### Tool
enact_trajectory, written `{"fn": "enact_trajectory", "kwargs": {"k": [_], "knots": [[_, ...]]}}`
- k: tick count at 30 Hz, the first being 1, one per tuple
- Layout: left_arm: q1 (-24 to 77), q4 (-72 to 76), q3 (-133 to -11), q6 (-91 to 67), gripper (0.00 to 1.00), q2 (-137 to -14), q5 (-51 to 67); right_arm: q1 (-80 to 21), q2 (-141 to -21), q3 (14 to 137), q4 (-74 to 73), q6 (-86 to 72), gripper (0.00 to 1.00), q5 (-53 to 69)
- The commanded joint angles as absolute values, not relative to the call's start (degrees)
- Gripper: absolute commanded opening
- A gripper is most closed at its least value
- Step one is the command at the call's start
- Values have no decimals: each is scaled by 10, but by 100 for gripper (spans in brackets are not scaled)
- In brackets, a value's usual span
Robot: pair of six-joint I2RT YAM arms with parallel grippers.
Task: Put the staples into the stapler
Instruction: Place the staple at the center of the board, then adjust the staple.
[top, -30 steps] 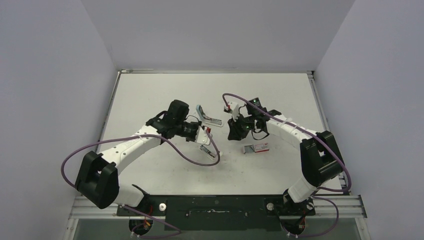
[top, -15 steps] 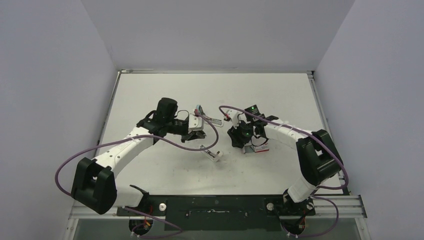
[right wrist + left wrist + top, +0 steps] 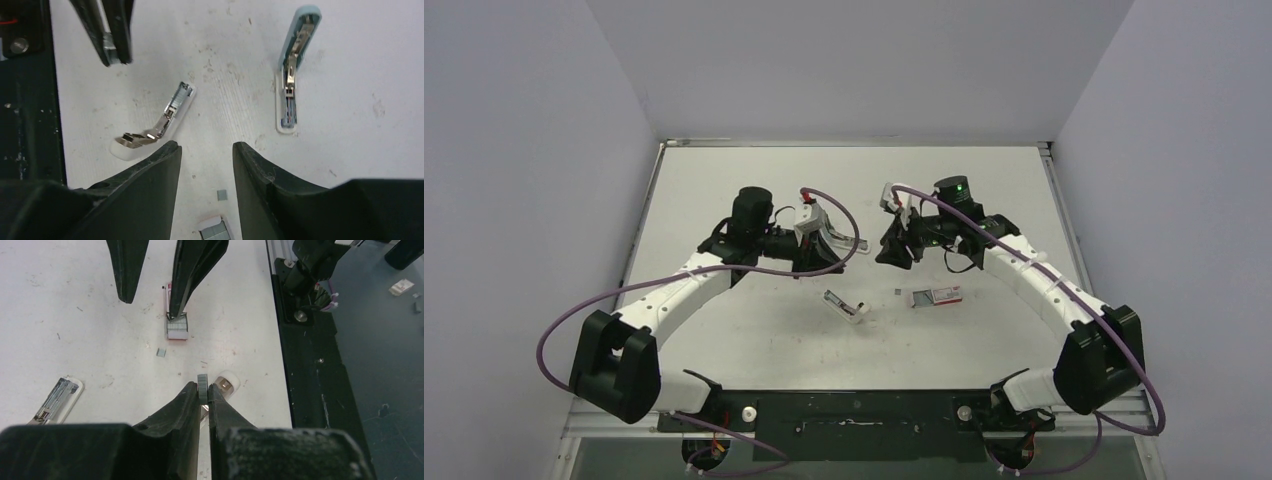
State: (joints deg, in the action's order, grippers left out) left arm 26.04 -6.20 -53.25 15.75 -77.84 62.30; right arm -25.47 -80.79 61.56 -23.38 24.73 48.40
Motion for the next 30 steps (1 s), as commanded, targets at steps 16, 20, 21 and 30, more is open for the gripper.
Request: {"fn": "enact_trajectory", "kwargs": {"k": [16,20,21,30], "knots": [[270,186,-494,-51,1,-804,675,-313,-809,710,-287,259,39,633],[273,188,-492,-47,1,-807,675,-318,-821,718,-284,253,38,639],[273,189,-491,-45,1,-806,675,-318,-823,720,-283,252,37,639],[278,190,-486,-29,1,-804,676,-320,-833,717,-268,233,28,646]]}}
